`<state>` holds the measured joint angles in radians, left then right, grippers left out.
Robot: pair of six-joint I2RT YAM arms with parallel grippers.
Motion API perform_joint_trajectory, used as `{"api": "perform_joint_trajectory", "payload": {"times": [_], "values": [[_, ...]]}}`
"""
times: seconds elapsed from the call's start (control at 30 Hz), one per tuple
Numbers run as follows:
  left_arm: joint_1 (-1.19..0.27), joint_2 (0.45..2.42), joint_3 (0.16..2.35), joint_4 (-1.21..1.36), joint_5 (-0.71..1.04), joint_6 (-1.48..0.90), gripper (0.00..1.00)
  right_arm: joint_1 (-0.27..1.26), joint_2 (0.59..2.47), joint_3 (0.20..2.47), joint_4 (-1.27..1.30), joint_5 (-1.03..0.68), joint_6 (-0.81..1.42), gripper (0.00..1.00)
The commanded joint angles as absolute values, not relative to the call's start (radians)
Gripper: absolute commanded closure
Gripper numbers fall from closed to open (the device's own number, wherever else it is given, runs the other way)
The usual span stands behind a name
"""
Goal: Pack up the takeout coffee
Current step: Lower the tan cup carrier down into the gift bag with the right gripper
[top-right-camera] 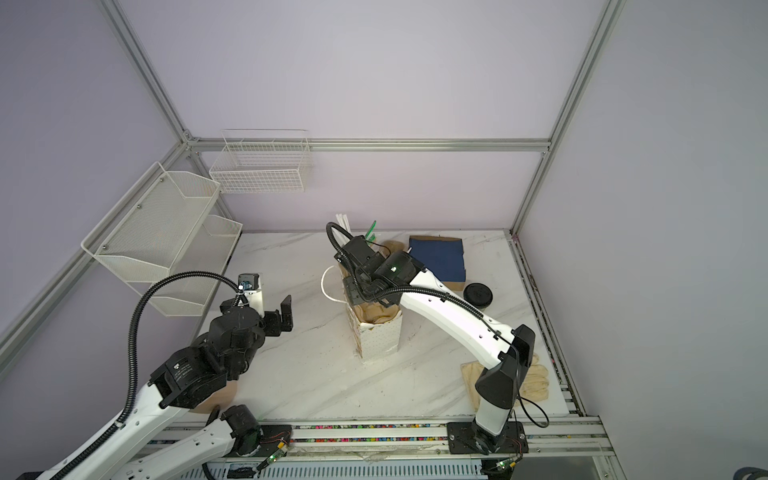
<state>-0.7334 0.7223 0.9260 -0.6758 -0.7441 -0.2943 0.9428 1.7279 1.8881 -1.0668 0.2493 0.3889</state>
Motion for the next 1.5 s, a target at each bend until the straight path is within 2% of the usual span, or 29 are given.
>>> {"api": "perform_joint_trajectory", "payload": {"times": [0.0,1.1,1.47], "values": [[-0.727,0.714,0.919,-0.660,-0.750,-0.279,0.00,0.946,1.700,1.859,-1.079,0.270,0.402,0.30],[-0.724,0.718,0.916,-0.664,-0.756,-0.273,0.00,0.924,1.757,1.737,-1.026,0.236,0.382,0.30],[-0.722,0.727,0.918,-0.665,-0.759,-0.270,0.00,0.924,1.729,1.834,-1.082,0.252,0.402,0.31]]}}
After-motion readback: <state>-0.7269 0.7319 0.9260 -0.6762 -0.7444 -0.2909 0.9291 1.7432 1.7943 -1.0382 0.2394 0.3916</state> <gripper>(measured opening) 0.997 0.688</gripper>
